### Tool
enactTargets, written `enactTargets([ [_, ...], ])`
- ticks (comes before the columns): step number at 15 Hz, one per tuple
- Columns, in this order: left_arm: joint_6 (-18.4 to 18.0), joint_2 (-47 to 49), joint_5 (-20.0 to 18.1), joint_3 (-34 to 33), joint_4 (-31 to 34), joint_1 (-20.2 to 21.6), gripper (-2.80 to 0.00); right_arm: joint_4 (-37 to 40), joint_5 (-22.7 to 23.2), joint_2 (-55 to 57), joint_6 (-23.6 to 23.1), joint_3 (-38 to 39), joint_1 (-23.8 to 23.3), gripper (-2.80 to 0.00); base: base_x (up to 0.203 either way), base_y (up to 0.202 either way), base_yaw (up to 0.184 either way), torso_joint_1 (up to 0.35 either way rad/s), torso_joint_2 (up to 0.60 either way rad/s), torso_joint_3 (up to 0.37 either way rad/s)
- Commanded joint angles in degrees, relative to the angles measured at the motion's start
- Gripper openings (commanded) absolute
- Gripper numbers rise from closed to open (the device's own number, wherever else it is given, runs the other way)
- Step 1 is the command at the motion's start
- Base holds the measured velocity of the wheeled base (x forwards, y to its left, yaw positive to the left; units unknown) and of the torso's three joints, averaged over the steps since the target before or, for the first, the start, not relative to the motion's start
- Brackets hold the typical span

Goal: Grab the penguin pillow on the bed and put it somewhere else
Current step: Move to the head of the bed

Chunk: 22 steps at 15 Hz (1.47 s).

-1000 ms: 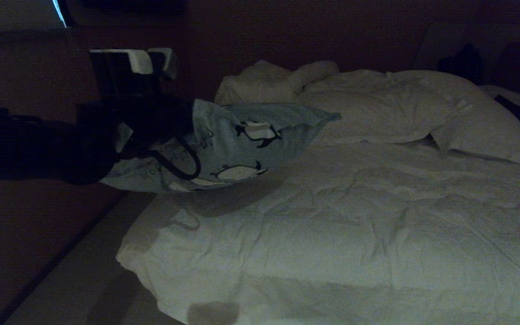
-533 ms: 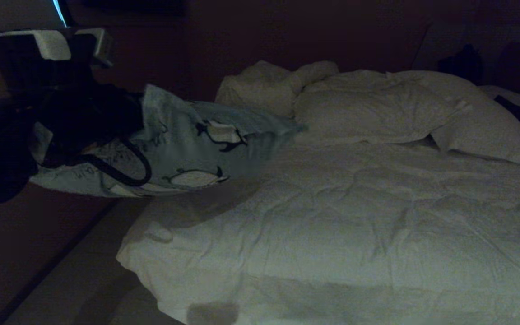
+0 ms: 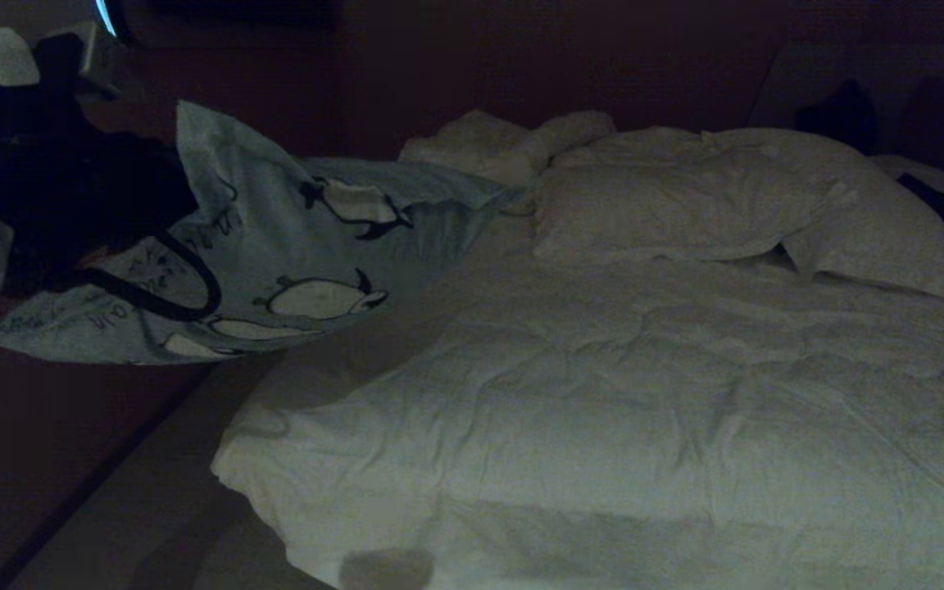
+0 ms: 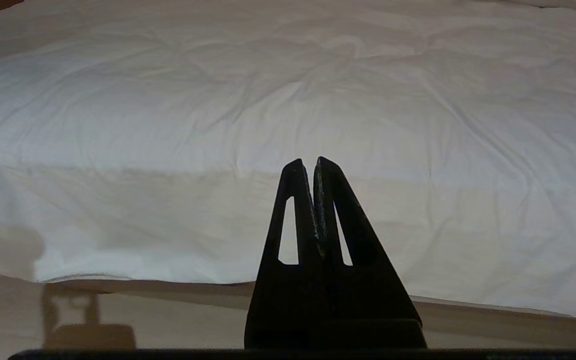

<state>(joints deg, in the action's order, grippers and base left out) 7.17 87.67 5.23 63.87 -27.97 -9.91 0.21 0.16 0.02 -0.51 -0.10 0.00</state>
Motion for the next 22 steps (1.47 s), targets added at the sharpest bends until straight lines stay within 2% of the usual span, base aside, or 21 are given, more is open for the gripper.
enactTargets([
  [1,0.0,0.1,-0.4,0.0,-0.3,2.4,-2.8,0.1,0.0,0.1,0.0,0.0,0.0,-2.8,0.0,0.0,0.0,0.0,0.0,0.0],
  [4,0.1,-0.2,-0.7,-0.5,-2.9,3.2,-2.8,0.0,0.0,0.1,0.0,0.0,0.0,-2.8,0.0,0.0,0.0,0.0,0.0,0.0],
  [18,-0.1,-0.3,-0.7,-1.5,-3.8,3.1,-2.8,0.0,0.0,0.1,0.0,0.0,0.0,-2.8,0.0,0.0,0.0,0.0,0.0,0.0],
  [22,-0.3,-0.3,-0.7,-1.8,-3.8,3.1,-2.8,0.0,0.0,0.1,0.0,0.0,0.0,-2.8,0.001,-0.125,0.006,0.007,0.0,0.0],
])
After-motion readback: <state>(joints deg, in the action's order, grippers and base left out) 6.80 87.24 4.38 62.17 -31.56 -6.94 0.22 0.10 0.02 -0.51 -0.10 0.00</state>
